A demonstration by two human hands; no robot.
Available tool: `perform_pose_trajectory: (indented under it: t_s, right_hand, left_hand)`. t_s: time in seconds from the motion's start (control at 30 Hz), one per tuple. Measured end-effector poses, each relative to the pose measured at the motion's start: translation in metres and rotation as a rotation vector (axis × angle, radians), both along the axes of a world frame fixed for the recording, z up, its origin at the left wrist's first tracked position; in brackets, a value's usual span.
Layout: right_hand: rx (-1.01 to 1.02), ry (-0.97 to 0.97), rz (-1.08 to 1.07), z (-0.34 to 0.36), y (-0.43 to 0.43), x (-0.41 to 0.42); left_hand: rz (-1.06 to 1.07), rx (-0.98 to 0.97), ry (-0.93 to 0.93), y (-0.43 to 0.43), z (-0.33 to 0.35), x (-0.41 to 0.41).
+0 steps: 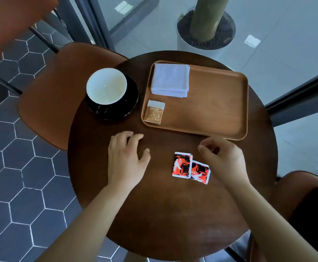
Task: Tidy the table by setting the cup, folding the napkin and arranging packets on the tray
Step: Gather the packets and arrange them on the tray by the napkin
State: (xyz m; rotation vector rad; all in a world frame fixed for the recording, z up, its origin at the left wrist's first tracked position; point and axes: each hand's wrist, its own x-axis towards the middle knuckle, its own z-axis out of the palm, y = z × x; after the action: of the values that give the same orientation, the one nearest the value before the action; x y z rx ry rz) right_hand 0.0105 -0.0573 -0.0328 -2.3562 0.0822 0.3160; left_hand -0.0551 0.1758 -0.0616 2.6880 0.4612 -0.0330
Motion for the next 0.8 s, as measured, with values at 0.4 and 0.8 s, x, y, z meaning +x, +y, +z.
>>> perform_pose_trajectory:
  t_s: [0.4,0.8]
  right_hand:
    - [-0.272,-0.180,0.299,-0.032,-0.031,-0.052]
    - [-0.263,-0.092,0.217,-0.021,-0.036,-0.054]
  left_hand:
    - [-0.563,0.094,0.083,-0.063,0.007,0.006]
    - [-0.344,0.063,0.059,-0.043,0.003,-0.027]
